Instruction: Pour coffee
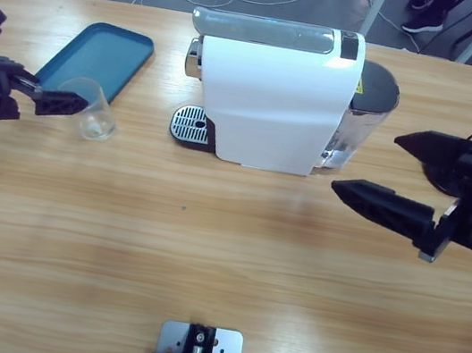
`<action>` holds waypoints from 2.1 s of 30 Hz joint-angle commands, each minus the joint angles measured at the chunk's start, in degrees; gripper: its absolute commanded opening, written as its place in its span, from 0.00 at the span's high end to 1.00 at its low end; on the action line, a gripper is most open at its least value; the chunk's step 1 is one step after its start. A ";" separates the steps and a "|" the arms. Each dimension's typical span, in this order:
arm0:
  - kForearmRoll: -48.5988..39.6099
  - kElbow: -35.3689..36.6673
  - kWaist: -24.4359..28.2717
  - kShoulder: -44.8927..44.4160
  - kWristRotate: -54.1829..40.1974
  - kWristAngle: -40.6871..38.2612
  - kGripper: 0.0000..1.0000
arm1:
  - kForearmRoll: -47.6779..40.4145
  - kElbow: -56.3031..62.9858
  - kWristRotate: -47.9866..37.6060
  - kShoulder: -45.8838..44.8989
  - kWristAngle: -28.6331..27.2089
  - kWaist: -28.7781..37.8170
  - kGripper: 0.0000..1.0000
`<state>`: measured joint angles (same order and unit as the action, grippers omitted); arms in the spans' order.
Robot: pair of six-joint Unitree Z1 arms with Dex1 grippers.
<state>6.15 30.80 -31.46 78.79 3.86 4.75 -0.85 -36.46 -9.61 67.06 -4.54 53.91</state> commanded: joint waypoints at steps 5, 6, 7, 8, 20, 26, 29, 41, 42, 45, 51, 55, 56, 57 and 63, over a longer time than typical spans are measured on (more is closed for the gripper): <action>2.03 -2.38 0.44 5.93 0.36 0.08 0.02 | -2.40 4.48 -0.73 -0.67 -0.33 -0.73 0.00; 2.70 -2.41 0.44 6.65 0.43 0.08 0.02 | -2.40 4.55 -0.75 -0.67 -0.45 -0.73 0.00; 3.45 -2.38 0.44 7.50 0.45 0.15 0.02 | -2.40 4.62 -0.75 -0.60 -0.59 -0.73 0.00; 4.40 -2.31 0.44 8.52 0.45 0.28 0.02 | -2.40 4.64 -0.75 -0.58 -0.80 -0.70 0.00; 12.89 -2.50 0.44 16.32 1.19 4.13 0.02 | -3.19 5.43 -0.68 0.44 -3.19 -0.73 0.00; 13.54 -3.36 0.44 18.11 2.93 4.35 0.04 | -3.96 5.45 -0.69 1.54 -3.19 -0.82 0.00; 13.54 -3.91 0.44 18.10 3.47 4.37 0.12 | -4.16 5.43 -0.68 1.74 -3.19 -0.82 0.00; 15.40 -4.79 -2.24 15.51 -1.03 4.27 0.56 | -4.60 5.54 -0.76 1.31 -3.63 -0.82 0.00; 15.70 -4.79 -3.71 14.28 -2.35 4.07 0.56 | -4.46 5.46 -0.75 0.91 -3.72 -0.82 0.00; 16.00 -3.96 -6.40 10.12 -6.34 -0.02 0.56 | -4.07 5.43 -0.68 0.52 -4.48 -0.82 0.00; 14.75 3.60 -6.42 13.70 -9.45 -5.45 0.56 | -3.47 5.94 -0.68 -0.37 -5.13 -0.82 0.00; 12.70 10.26 -6.42 19.29 -10.98 -6.69 0.56 | -1.96 6.31 -0.46 -2.24 -5.62 -0.82 0.00; 12.22 11.84 -6.44 21.07 -10.98 -7.70 0.56 | -1.64 6.64 -0.41 -2.76 -5.65 -0.82 0.00; 12.12 13.35 -6.75 23.21 -10.99 -8.39 0.56 | -1.56 7.01 -0.41 -3.20 -5.69 -0.86 0.00; 12.22 15.60 -7.98 28.38 -10.80 -9.20 0.56 | 0.22 7.96 -0.25 -6.10 -6.38 -1.60 0.00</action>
<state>19.32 44.43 -38.14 100.37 -6.64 -2.87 -2.71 -31.27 -9.77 65.05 -9.39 53.90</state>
